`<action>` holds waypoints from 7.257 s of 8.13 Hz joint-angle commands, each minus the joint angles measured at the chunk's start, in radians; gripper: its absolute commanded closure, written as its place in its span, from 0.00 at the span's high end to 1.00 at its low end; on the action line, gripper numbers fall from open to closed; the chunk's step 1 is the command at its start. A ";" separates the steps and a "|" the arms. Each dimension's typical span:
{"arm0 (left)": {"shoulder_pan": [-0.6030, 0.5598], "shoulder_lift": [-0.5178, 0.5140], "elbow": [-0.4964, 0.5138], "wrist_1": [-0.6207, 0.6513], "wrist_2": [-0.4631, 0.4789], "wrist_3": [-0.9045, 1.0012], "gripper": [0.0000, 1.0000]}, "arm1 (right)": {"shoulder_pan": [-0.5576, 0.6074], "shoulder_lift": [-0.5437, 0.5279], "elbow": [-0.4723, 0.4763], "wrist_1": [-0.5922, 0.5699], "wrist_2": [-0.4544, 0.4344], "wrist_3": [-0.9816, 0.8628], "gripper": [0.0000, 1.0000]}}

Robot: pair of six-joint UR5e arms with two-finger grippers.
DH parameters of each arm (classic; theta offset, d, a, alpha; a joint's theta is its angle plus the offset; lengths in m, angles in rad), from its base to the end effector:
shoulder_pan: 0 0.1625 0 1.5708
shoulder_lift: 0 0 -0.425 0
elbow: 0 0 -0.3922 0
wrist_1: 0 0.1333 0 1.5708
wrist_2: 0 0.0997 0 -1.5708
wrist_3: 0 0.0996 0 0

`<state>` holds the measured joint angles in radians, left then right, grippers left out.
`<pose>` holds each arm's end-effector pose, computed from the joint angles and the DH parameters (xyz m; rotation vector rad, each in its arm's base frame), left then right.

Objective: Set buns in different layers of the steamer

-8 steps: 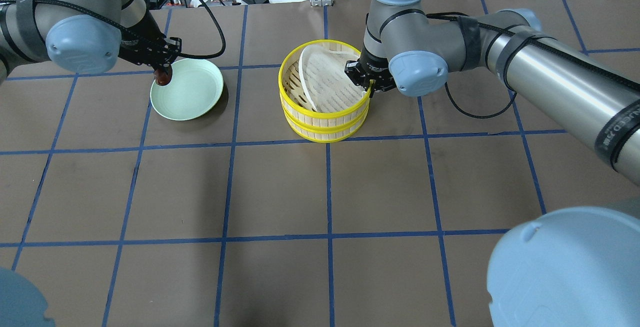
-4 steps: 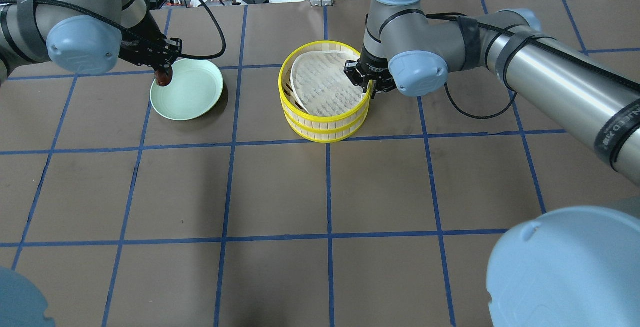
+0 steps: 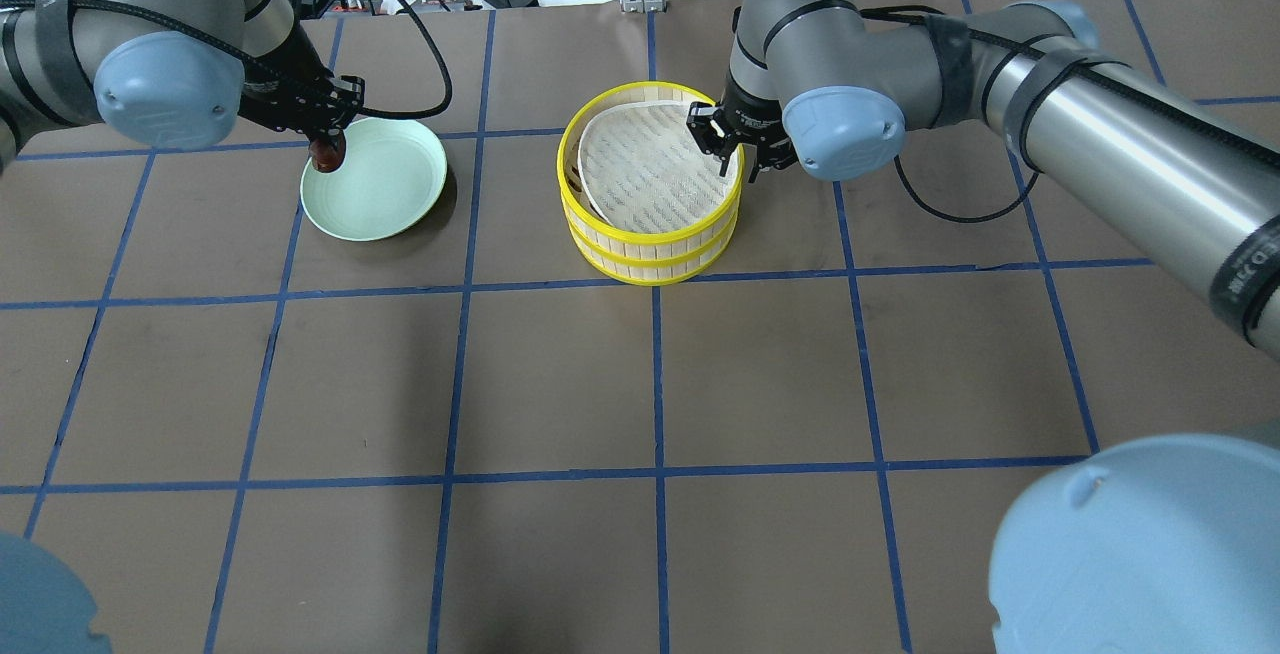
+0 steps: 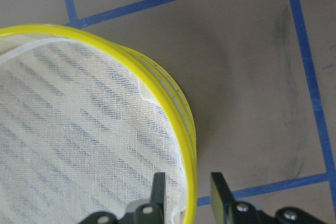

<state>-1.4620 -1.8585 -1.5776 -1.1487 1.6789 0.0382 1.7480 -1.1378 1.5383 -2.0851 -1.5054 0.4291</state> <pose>-0.0559 -0.6171 0.3707 -0.1170 3.0170 -0.1803 0.2522 -0.6150 0.3079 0.3765 3.0189 -0.1357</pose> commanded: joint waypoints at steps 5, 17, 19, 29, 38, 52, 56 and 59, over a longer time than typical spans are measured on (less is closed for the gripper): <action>-0.171 0.002 0.022 0.070 -0.076 -0.242 0.00 | -0.212 -0.284 -0.066 0.395 -0.030 -0.448 0.61; -0.394 -0.188 0.033 0.297 -0.084 -0.261 0.72 | -0.209 -0.295 -0.032 0.356 -0.056 -0.481 1.00; -0.394 -0.185 0.031 0.285 -0.085 -0.355 1.00 | -0.209 -0.293 -0.032 0.352 -0.055 -0.483 1.00; -0.364 -0.110 0.037 0.163 -0.065 -0.363 1.00 | -0.209 -0.292 -0.026 0.352 -0.055 -0.483 1.00; -0.072 0.235 0.010 -0.312 -0.036 -0.198 1.00 | -0.199 -0.307 -0.027 0.335 -0.055 -0.480 1.00; -0.095 0.260 -0.015 -0.350 -0.120 -0.189 1.00 | -0.177 -0.327 -0.026 0.330 -0.065 -0.483 1.00; -0.095 0.260 -0.016 -0.355 -0.117 -0.189 1.00 | -0.177 -0.327 -0.026 0.288 -0.068 -0.507 1.00; -0.095 0.269 -0.022 -0.373 -0.117 -0.189 1.00 | -0.177 -0.326 -0.026 0.293 -0.055 -0.498 1.00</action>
<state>-1.5560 -1.5978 -1.5981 -1.5037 1.5614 -0.1503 1.5704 -1.4639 1.5125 -1.7919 -1.5639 -0.0771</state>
